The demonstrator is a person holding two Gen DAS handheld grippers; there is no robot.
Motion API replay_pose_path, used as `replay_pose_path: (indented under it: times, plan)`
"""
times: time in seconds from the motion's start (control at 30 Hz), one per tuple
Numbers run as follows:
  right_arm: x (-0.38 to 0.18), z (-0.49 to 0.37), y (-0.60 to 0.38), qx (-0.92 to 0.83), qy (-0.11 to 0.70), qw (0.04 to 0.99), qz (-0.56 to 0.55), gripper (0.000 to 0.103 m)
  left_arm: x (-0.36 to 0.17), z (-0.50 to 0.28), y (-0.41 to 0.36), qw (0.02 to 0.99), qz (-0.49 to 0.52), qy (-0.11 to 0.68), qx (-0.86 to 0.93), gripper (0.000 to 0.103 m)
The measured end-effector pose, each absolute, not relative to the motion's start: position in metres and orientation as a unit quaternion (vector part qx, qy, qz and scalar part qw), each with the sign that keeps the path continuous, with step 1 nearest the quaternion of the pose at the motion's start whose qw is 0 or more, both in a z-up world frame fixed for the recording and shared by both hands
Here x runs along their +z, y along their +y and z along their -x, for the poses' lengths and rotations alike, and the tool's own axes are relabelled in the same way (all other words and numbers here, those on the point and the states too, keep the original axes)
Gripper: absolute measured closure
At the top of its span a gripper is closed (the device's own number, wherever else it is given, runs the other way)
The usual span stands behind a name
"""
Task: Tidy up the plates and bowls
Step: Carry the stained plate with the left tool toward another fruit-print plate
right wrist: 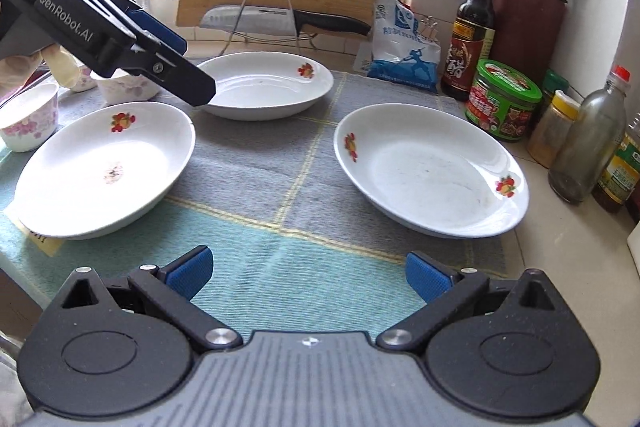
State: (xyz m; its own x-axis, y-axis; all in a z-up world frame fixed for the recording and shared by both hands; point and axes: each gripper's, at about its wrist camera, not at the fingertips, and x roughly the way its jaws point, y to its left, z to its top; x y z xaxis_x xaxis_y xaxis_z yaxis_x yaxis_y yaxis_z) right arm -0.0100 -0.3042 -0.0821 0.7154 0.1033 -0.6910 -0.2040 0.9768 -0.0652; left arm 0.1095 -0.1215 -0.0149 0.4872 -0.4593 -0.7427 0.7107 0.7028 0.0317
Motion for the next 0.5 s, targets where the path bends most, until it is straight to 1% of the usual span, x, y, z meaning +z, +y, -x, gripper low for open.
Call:
replay_pose_path:
  times: [0.5]
  plan:
    - [-0.086, 0.033, -0.232, 0.145, 0.374, 0.912, 0.086, 0.0, -0.03, -0.066, -0.035, 0.859, -0.131, 0.4, -0.292, 0.016]
